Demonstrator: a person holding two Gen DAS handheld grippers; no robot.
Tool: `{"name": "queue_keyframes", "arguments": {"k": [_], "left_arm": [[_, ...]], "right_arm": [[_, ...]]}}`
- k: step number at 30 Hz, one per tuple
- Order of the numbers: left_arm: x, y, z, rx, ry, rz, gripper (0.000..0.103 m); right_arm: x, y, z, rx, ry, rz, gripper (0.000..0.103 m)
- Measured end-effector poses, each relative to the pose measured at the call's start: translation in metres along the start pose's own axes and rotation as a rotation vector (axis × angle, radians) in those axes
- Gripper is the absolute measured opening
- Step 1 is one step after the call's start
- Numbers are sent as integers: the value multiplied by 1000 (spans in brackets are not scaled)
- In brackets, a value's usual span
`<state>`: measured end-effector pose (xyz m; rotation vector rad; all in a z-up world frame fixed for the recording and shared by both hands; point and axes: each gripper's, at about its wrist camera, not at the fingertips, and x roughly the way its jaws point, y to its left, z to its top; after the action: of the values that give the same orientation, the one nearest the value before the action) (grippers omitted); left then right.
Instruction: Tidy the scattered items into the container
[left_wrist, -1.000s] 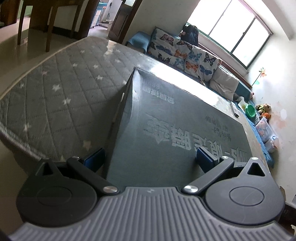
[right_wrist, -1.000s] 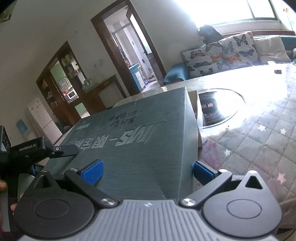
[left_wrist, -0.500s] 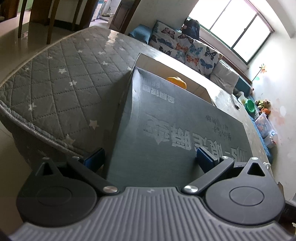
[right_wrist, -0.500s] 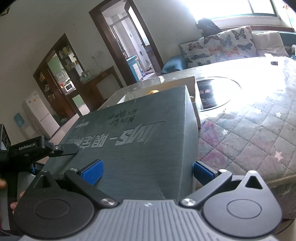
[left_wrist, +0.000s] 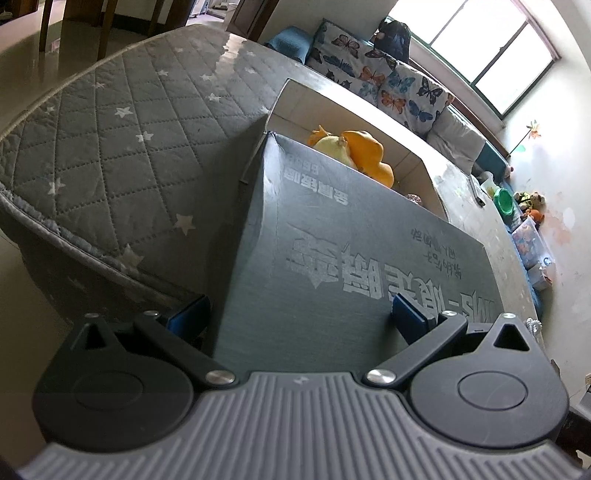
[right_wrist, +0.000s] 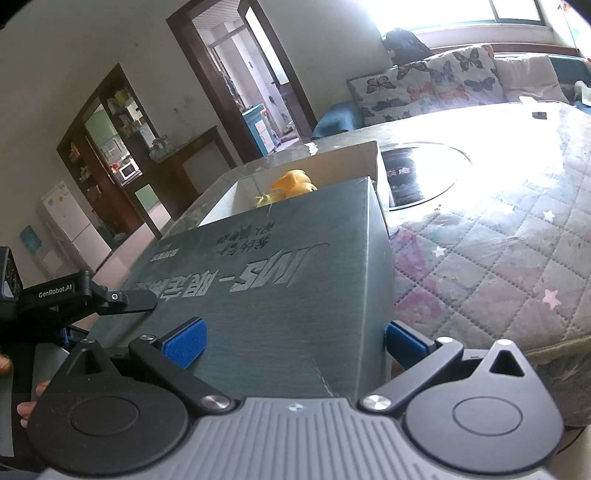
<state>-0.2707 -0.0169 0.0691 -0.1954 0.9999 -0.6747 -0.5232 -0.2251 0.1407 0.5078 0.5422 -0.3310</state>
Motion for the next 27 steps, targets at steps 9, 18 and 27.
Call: {"name": "queue_keyframes", "arguments": {"k": [9, 18, 27], "left_arm": [[8, -2, 3, -4, 32, 17, 103], [16, -2, 5, -10, 60, 29, 103], [22, -7, 7, 2, 72, 52, 103]], "right_arm": [[16, 4, -3, 20, 16, -8, 103], [23, 0, -2, 34, 40, -11, 103], [27, -6, -3, 51, 54, -3, 103]]}}
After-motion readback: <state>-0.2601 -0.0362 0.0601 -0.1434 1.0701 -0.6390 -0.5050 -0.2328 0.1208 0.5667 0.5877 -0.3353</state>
